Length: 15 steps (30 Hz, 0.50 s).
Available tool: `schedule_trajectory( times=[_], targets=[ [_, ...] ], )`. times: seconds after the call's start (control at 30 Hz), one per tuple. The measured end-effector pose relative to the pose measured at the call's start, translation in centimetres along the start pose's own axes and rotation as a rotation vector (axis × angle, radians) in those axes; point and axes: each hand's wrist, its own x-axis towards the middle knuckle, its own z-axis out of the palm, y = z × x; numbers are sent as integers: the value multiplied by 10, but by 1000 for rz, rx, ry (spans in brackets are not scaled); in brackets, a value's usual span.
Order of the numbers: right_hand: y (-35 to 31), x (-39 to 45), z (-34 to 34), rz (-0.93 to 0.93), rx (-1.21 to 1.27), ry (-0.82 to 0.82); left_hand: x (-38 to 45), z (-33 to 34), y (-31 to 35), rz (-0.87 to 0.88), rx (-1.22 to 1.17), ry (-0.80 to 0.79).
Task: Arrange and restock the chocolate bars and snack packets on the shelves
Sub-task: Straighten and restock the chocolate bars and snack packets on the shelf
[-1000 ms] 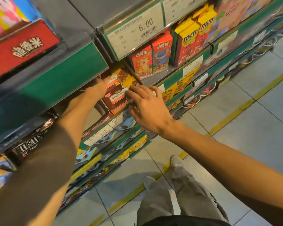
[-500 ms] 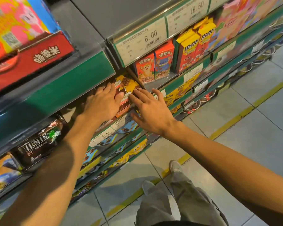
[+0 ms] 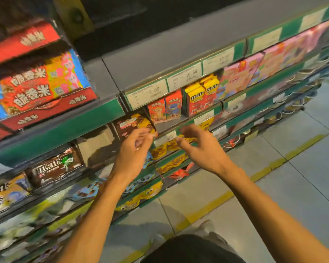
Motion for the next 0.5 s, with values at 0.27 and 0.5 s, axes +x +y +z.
schedule_trajectory(
  times=[0.27,0.5],
  targets=[
    [72,-73,-110,216,115,209,-20,121,74,57,-198,-169],
    [123,-113,-211,345,114,488,16,241,159,186,-154,-445]
  ],
)
